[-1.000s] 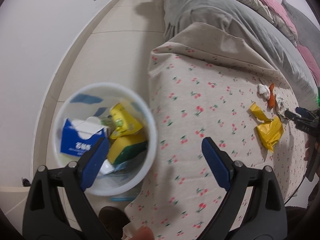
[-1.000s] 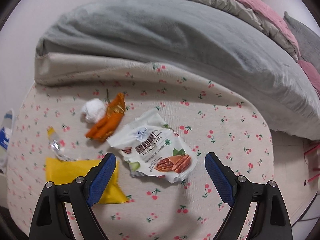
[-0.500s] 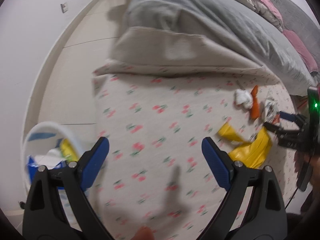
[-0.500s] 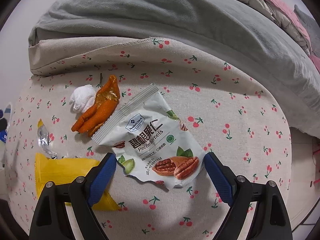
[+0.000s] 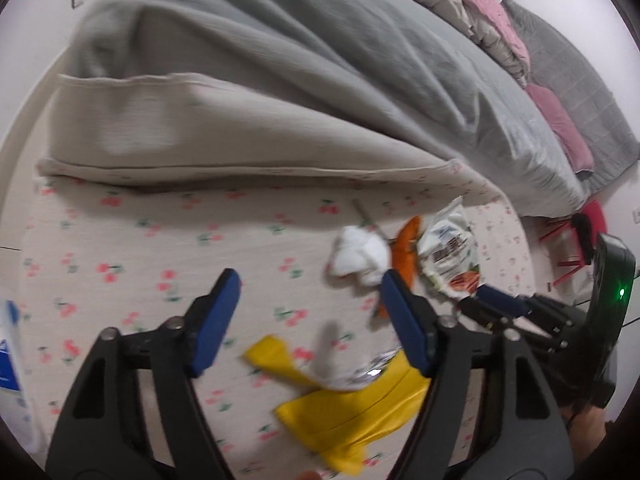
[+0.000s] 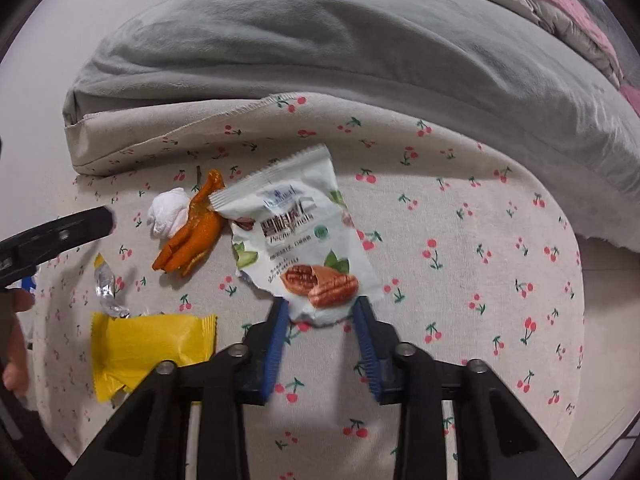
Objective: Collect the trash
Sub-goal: 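Close the right tool on the pecan snack bag, then grasp the white tissue with the left tool while the right tool lifts the pecan bag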
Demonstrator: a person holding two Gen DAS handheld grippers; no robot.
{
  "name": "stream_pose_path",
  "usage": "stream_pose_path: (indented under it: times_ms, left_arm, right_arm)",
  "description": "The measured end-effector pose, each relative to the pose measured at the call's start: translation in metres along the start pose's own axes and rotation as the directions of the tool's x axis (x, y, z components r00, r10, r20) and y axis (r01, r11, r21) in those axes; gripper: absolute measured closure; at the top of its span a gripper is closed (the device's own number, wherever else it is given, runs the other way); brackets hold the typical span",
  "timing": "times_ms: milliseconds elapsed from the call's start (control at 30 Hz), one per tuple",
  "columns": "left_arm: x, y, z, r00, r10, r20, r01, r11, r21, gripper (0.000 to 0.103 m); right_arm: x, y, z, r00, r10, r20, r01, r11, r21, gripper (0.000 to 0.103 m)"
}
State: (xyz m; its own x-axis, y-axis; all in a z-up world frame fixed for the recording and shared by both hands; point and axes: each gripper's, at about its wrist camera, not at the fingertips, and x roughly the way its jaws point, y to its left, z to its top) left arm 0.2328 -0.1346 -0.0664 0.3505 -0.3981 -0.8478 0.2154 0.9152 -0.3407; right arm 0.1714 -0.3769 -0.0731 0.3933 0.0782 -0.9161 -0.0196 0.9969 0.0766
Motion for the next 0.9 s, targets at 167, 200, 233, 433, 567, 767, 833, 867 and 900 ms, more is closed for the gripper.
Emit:
stream_pose_path:
  times_ms: [167,200,233,433,567,767,833,867,900]
  left_arm:
    - [0.01,-0.006,0.0,0.999,-0.047,-0.007,0.047,0.999,-0.004,0.049]
    - [0.008,-0.002,0.0,0.998,-0.06,-0.008,0.06,0.998,-0.008,0.05]
    - [0.008,0.0,0.0,0.998,-0.069,-0.008,0.069,0.998,-0.012,0.053]
    - [0.012,0.01,0.003,0.993,-0.116,-0.001,0.116,0.992,-0.053,0.058]
    - [0.011,0.012,0.004,0.99,-0.143,-0.006,0.143,0.988,-0.066,0.058]
    - [0.015,0.006,0.006,0.991,-0.137,-0.009,0.137,0.99,-0.046,0.059]
    - [0.017,0.001,0.006,0.994,-0.109,-0.006,0.109,0.994,-0.024,0.068]
    - [0.017,-0.001,0.005,0.996,-0.087,-0.005,0.087,0.996,-0.009,0.071]
    - [0.018,-0.001,0.004,0.997,-0.083,-0.005,0.083,0.997,-0.004,0.072]
  right_arm:
    - [-0.008,-0.014,-0.004,1.0,0.022,0.007,-0.022,1.0,0.022,0.081]
    - [-0.01,-0.016,-0.004,1.0,0.025,0.008,-0.025,0.999,0.027,0.084]
    - [-0.011,-0.019,-0.004,1.0,0.029,0.01,-0.029,0.999,0.034,0.086]
    - [-0.019,-0.022,-0.001,0.998,0.053,0.018,-0.054,0.997,0.049,0.09]
    - [-0.022,-0.028,0.0,0.995,0.092,0.026,-0.095,0.99,0.1,0.068]
    - [-0.028,-0.048,0.01,0.995,0.068,0.069,-0.081,0.975,0.208,0.019]
    - [-0.023,-0.053,0.015,0.995,0.06,0.078,-0.076,0.971,0.228,0.019]
    - [-0.02,-0.054,0.017,0.995,0.055,0.079,-0.072,0.97,0.232,0.019]
    - [-0.018,-0.054,0.018,0.995,0.053,0.079,-0.07,0.971,0.23,0.019]
